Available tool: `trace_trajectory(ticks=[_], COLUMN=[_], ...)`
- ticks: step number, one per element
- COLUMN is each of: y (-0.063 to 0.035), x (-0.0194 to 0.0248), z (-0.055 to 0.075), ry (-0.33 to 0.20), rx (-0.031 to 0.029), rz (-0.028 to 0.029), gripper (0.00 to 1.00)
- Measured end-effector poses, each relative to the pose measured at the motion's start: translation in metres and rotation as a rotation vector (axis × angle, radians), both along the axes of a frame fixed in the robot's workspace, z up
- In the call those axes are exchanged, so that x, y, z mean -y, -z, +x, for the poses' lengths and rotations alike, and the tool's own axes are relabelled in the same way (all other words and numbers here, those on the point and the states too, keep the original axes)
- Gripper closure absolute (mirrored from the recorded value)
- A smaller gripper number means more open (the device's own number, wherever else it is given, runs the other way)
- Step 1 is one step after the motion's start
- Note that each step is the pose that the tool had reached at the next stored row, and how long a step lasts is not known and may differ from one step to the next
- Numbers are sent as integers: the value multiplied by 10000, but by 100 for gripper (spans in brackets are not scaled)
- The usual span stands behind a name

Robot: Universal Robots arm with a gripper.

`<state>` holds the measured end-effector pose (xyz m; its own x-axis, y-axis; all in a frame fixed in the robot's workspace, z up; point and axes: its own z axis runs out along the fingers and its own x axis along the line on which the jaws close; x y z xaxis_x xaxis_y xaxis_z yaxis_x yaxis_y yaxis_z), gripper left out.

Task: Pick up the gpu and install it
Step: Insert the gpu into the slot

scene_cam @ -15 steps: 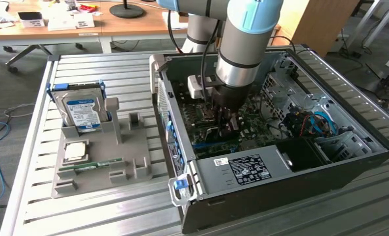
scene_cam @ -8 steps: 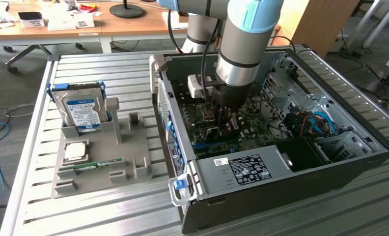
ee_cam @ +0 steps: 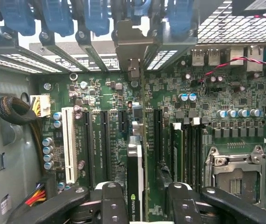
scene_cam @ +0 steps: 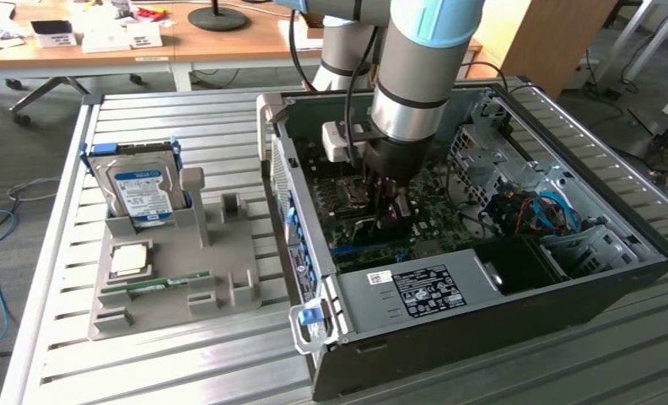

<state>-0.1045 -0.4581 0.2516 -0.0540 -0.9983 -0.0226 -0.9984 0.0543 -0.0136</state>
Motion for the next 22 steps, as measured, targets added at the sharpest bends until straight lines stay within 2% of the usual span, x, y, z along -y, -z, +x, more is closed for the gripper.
trace_trajectory(ticks=[9, 10, 11, 12, 13, 22], y=[0, 0, -1, -2, -2, 2], x=[-2, -2, -1, -1, -1, -2], z=[0, 0, 0, 0, 0, 0], ry=[-1, -1, -2, -2, -2, -1], rx=[0, 0, -1, -4, -3, 0], rz=[0, -1, -5, -9, -5, -2], gripper=[60, 61, 67, 67, 73, 73])
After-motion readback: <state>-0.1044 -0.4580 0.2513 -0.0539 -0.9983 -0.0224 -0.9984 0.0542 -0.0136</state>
